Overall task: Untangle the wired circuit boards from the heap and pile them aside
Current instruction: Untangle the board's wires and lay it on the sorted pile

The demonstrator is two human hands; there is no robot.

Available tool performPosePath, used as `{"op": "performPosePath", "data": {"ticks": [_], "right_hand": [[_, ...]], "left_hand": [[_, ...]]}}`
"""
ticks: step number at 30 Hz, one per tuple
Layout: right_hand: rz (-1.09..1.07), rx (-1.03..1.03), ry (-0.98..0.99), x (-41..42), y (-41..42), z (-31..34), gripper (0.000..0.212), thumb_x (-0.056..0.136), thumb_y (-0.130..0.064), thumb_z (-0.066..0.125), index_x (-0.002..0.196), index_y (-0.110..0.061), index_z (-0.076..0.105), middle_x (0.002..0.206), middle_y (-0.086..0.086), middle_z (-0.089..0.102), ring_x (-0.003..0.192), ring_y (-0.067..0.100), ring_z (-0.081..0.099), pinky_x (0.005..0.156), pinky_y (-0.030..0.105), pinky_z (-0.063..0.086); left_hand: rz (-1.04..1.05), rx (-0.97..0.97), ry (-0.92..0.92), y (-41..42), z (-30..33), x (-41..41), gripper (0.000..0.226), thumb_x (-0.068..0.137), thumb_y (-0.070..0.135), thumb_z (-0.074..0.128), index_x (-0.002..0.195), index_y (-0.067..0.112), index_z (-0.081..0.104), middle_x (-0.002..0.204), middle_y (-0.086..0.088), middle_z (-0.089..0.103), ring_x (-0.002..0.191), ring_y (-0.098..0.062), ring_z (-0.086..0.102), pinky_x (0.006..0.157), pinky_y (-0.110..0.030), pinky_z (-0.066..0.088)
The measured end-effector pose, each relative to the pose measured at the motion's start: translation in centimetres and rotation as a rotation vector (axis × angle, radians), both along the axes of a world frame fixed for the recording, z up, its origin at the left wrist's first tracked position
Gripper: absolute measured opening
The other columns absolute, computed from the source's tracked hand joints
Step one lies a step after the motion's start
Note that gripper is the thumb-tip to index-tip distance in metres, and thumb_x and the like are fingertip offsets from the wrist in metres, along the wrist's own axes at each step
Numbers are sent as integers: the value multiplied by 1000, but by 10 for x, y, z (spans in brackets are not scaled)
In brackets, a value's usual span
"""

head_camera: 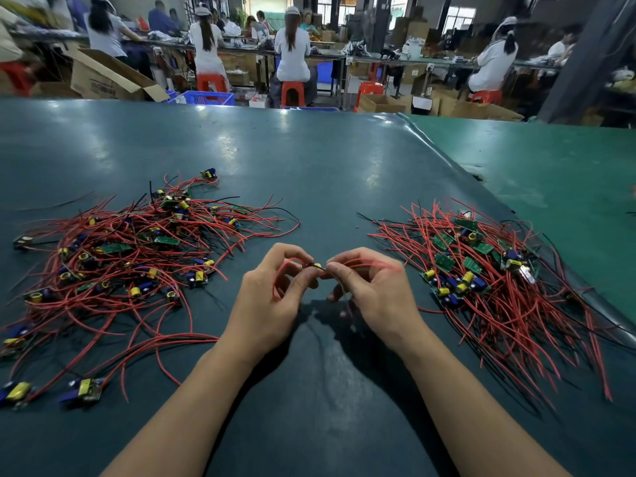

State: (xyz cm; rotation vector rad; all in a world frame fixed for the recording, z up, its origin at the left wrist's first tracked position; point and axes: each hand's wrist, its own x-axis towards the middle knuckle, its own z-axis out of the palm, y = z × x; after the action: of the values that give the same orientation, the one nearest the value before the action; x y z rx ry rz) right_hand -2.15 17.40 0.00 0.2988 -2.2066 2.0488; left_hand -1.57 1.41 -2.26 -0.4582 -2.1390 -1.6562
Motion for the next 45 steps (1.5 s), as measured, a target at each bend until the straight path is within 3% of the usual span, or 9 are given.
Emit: {"op": "performPosePath", "data": {"ticks": [6,10,13,17,21,23,28,39,45], "right_hand": [[-113,-373,-152,-2,-5,3,6,92,-5,65,86,-5,66,76,11,74,51,12,60,39,18,43],[-98,-538,-330,-2,-9,3,10,91,-9,66,81,-9,65,72,7,73,51,9,61,41,17,44],[-25,-407,-338,1,-10,2,7,90,-9,68,83,-8,68,70,2,72,56,9,64,44,19,47],[-11,-290,-319,3,-12,1,7,88,-9,70,81,-10,72,69,0,72,60,8,66,46,19,49],[-4,-300,-336,3,-10,3,9,87,-10,71,78,-12,71,71,3,73,62,11,67,47,20,49],[-50,-309,-315,3,-11,3,10,88,-11,70,77,-11,71,70,2,72,57,11,65,44,20,48],[-112,-367,-320,1,-10,4,11,86,-11,72,76,-9,71,69,4,72,55,10,65,47,19,49],[-186,-430,-269,-2,-8,10,17,89,-16,69,72,-14,73,68,1,71,56,7,64,42,18,45],[-245,-646,-344,-10,6,11,25,96,-20,61,73,-12,69,57,-3,62,46,5,52,38,16,39]], "left_hand": [[-55,186,-30,3,5,4,10,93,19,64,94,23,55,80,-4,72,51,-15,59,51,-23,48],[-51,132,-31,6,3,5,13,89,10,67,89,20,58,75,-1,65,59,-38,56,53,-46,46],[-40,136,-40,7,3,6,14,88,9,70,86,15,58,72,-2,65,57,-34,55,53,-48,47],[13,151,-58,6,4,6,26,78,25,76,80,11,54,62,1,62,53,-13,53,50,-29,43],[0,212,-108,7,6,5,34,74,26,76,100,19,56,73,-11,67,56,-15,52,52,-25,41],[-28,178,-128,7,6,5,40,76,26,76,112,24,59,82,-6,72,59,-21,54,55,-32,45],[-19,57,-61,6,4,2,17,86,13,73,100,21,69,87,4,72,62,-38,58,53,-57,49],[83,242,-26,8,11,8,15,82,29,66,94,21,65,83,-8,71,55,-28,54,49,-35,46],[71,232,-1,9,12,10,15,83,26,64,96,19,64,87,-12,71,55,-34,52,52,-45,46]]}}
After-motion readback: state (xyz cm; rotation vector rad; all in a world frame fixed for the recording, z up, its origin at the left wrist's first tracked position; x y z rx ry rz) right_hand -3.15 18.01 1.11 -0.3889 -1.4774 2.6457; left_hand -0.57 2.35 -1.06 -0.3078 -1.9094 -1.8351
